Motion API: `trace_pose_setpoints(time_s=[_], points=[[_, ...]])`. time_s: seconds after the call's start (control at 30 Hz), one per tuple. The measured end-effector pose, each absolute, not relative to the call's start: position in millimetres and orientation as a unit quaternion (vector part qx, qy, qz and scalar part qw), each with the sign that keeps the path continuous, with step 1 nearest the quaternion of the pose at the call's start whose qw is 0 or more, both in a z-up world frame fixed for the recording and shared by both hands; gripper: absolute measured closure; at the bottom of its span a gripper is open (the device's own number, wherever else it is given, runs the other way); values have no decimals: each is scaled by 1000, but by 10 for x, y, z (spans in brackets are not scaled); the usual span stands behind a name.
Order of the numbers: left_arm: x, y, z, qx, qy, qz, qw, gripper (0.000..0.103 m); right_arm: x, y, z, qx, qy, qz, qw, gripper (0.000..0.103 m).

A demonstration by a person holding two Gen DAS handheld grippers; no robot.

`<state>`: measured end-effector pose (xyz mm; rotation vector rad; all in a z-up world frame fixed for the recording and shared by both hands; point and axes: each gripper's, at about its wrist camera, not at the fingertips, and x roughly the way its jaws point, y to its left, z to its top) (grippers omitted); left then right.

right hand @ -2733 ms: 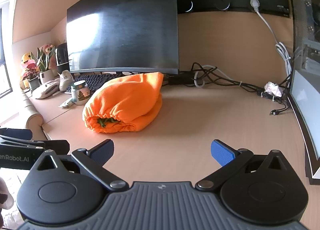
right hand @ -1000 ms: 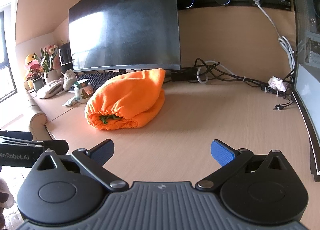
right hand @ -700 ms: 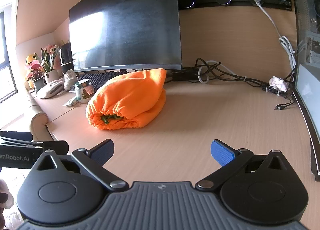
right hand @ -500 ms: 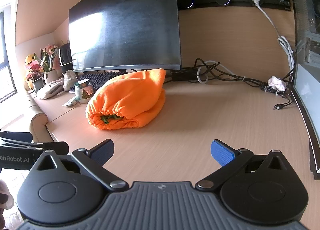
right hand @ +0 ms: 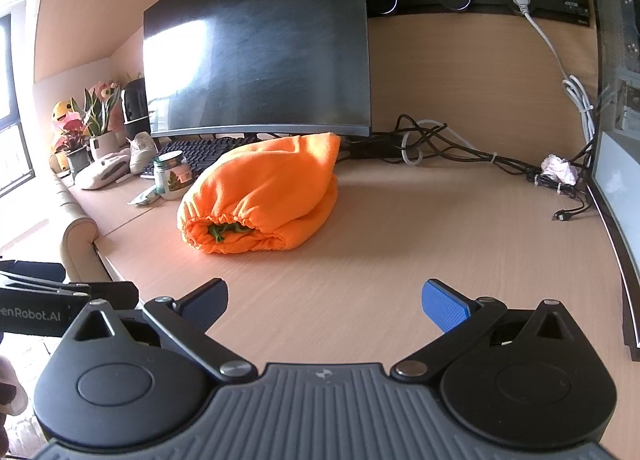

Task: Fold clothes

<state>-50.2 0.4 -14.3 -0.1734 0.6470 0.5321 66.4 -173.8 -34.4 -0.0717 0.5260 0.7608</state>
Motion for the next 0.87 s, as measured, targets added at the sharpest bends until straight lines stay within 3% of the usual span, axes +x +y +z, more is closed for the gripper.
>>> trace_pose_setpoints(time_s=[0.87], points=[[-527, 107, -181, -76, 305, 258, 914, 0, 703, -1611, -378, -41, 261, 366, 892, 0]])
